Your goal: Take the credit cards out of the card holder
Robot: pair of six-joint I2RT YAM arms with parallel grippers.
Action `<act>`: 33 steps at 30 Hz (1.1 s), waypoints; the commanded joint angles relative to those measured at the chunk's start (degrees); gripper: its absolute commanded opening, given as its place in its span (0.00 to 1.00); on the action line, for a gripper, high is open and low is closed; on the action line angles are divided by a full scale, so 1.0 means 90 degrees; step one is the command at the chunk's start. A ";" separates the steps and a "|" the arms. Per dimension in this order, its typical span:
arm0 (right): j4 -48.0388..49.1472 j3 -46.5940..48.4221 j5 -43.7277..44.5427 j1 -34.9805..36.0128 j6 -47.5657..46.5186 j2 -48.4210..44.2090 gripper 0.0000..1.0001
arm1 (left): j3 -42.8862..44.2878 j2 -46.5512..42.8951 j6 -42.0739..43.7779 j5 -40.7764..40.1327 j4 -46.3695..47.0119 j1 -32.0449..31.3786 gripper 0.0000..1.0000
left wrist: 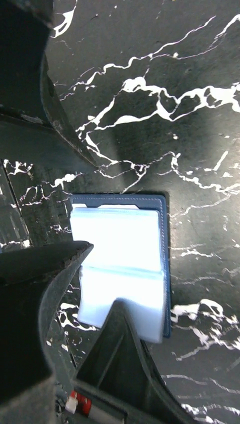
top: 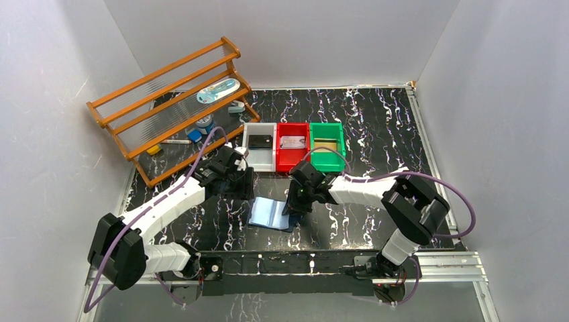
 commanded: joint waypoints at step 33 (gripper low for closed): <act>-0.2913 0.1727 0.2369 -0.0121 -0.2006 -0.0230 0.49 | -0.1232 0.0333 -0.1042 0.1697 0.1281 -0.0097 0.44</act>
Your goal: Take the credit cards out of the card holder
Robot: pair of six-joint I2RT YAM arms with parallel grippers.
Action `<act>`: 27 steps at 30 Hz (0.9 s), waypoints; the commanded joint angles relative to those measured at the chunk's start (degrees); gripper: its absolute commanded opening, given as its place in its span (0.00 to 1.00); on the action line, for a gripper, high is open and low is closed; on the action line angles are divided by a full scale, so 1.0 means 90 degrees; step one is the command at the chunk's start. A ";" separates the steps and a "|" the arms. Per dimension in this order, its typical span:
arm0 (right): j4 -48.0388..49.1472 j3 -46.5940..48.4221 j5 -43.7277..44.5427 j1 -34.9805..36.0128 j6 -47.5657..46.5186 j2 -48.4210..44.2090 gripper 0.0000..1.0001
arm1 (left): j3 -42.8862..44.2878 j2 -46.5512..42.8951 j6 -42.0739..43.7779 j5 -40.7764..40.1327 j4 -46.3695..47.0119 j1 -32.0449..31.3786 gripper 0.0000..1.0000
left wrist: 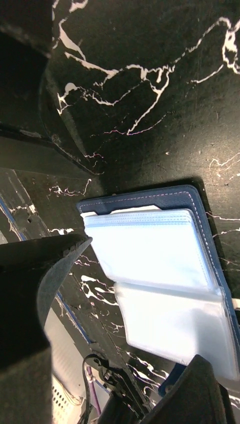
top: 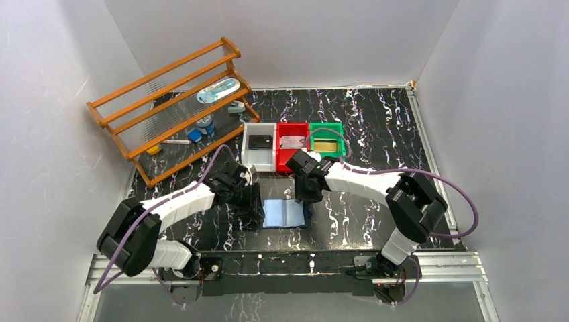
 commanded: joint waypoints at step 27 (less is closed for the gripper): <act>0.1096 0.0974 0.2676 -0.1164 -0.3446 -0.3465 0.98 | 0.3101 -0.2221 0.1528 -0.3101 -0.1564 0.2613 0.98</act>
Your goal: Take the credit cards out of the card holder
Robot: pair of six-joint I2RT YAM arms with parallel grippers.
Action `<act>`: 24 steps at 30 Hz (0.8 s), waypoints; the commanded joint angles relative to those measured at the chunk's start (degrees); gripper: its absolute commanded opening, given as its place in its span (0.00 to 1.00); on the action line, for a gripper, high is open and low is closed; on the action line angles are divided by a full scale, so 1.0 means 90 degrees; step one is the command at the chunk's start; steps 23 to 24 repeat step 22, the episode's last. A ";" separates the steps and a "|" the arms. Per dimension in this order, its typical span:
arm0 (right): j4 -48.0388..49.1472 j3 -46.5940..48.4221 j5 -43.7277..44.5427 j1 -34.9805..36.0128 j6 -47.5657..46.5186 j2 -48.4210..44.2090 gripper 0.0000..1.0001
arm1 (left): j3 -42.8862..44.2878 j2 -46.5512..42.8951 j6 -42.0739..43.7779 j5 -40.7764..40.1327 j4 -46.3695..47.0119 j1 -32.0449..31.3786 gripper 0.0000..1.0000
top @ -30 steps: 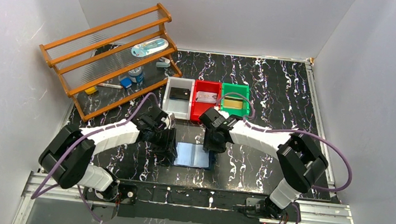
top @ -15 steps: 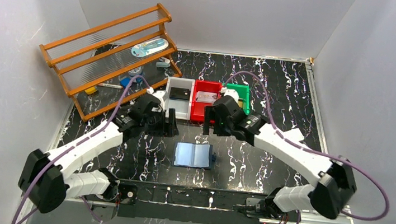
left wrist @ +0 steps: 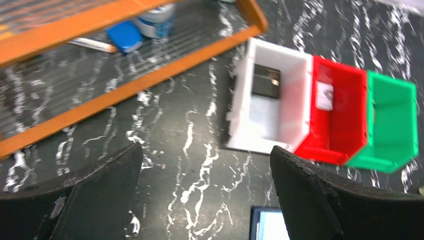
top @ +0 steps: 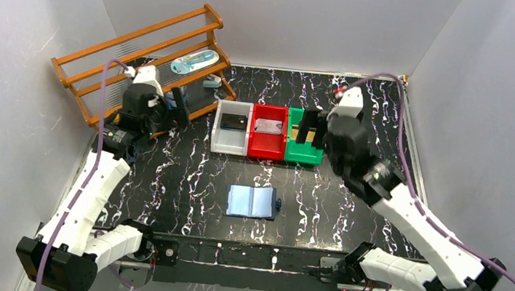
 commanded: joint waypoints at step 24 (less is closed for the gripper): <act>-0.0511 0.1423 -0.2346 -0.3245 0.0061 0.1363 0.98 | 0.0900 -0.0088 -0.0525 -0.2300 -0.0759 0.0739 0.98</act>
